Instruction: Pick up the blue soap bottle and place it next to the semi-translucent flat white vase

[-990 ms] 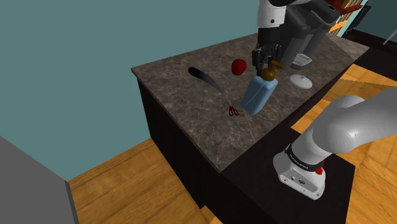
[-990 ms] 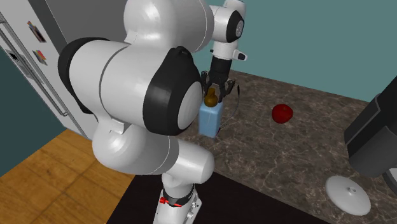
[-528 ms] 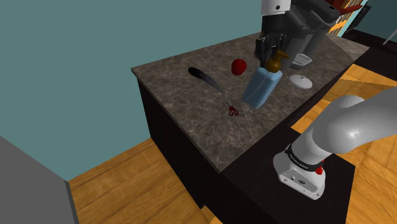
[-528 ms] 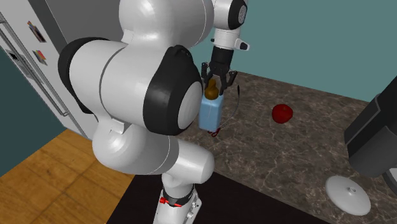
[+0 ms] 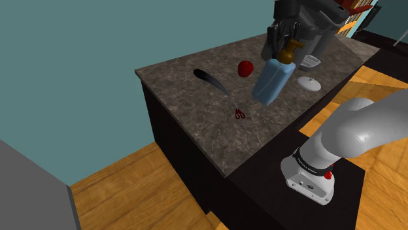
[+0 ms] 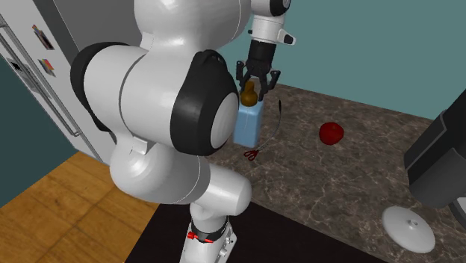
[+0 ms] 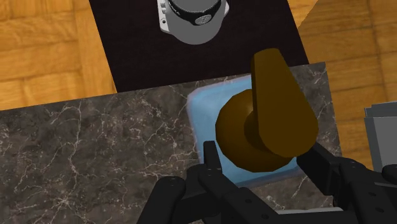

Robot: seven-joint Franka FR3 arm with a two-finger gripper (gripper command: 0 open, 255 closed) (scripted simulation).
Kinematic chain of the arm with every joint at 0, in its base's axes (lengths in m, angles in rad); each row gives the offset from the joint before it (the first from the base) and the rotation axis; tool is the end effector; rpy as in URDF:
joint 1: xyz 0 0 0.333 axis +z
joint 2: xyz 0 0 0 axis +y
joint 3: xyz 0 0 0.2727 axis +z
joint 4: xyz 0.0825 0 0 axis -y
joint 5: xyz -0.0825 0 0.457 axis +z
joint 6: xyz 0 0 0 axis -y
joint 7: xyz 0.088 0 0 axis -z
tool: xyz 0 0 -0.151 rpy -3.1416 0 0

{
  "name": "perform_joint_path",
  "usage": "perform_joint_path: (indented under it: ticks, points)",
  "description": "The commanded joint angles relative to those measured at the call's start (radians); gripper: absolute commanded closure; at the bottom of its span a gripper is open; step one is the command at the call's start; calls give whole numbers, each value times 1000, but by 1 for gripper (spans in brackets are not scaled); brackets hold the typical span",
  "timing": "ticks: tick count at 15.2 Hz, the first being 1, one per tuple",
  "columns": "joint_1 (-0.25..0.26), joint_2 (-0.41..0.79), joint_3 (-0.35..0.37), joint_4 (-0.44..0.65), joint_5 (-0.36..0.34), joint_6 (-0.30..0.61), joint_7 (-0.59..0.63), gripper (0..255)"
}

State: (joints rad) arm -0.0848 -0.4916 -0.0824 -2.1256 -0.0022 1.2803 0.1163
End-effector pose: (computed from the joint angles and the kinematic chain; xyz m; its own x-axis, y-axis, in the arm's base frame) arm 0.4294 -0.0749 0.4929 0.9036 -0.2479 -0.3494 -0.2632 -0.9647 0.0039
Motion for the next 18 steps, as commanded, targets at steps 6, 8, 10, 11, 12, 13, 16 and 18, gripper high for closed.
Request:
perform_joint_path:
  ticks: [6, 8, 10, 11, 12, 13, 16, 18]
  points:
    - [1, 19, 0, 111, 1, -92, 0, 255]
    - [1, 28, 0, 145, 2, -118, 0, 255]
    - [2, 36, 0, 181, 3, -144, 1, 255]
    - [2, 41, 0, 199, 3, -158, 1, 255]
    - [2, 46, 0, 217, 4, -171, 1, 255]
    - [3, 51, 0, 236, 4, -184, 1, 255]
    - [3, 68, 0, 293, 5, -225, 1, 255]
    - [4, 81, 0, 332, 6, -252, 1, 255]
